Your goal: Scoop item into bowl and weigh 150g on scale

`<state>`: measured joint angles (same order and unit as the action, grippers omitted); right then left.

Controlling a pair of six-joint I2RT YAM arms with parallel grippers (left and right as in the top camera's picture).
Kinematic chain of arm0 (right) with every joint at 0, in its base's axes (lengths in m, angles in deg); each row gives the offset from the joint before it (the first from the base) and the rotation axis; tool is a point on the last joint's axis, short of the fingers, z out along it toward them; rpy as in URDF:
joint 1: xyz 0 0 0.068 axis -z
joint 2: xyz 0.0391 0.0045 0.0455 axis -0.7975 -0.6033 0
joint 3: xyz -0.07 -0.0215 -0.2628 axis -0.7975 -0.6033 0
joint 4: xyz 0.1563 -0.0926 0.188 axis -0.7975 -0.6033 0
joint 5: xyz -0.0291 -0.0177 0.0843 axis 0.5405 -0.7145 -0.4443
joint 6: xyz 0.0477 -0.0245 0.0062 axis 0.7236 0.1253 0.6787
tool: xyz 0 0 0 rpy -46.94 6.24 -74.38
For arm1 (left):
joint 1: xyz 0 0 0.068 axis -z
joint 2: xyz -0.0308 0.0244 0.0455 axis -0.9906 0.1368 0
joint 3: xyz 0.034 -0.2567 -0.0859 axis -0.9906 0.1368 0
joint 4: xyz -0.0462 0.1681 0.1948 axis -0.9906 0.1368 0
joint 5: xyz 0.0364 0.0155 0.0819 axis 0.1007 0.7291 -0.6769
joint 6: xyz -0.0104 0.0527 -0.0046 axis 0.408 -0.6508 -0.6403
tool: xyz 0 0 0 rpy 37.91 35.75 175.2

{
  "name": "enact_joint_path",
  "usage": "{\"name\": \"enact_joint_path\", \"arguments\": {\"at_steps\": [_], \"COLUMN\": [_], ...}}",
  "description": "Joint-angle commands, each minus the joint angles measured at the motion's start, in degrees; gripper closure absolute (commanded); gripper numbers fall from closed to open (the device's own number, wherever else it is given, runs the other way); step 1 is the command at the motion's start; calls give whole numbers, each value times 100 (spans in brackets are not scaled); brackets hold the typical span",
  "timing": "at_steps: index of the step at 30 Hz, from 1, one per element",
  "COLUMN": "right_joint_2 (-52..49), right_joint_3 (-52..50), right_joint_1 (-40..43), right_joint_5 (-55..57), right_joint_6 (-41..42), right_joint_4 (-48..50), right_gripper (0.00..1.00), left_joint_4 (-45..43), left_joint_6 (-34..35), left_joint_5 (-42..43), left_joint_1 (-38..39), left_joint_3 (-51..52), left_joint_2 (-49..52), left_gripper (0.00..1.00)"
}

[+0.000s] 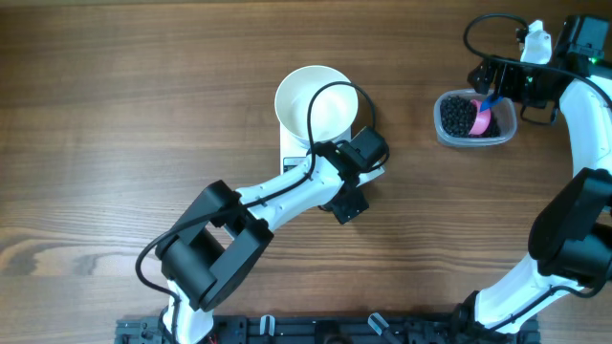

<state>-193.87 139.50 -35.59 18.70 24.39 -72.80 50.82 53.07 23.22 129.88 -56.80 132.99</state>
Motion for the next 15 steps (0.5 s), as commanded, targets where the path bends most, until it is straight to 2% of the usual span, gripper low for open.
{"name": "enact_joint_path", "arguments": {"at_steps": [1, 15], "right_joint_2": [-109, -109], "right_joint_3": [-26, -26], "right_joint_1": [-35, -35], "right_joint_5": [-22, -22], "right_joint_6": [2, 4], "right_joint_4": [31, 39], "right_gripper": [0, 0], "left_joint_4": [7, 129], "left_joint_6": [-68, -68], "left_joint_5": [293, 42], "left_joint_1": [-35, -61], "left_joint_3": [186, 186], "left_joint_2": [588, 938], "left_gripper": [0, 0]}}
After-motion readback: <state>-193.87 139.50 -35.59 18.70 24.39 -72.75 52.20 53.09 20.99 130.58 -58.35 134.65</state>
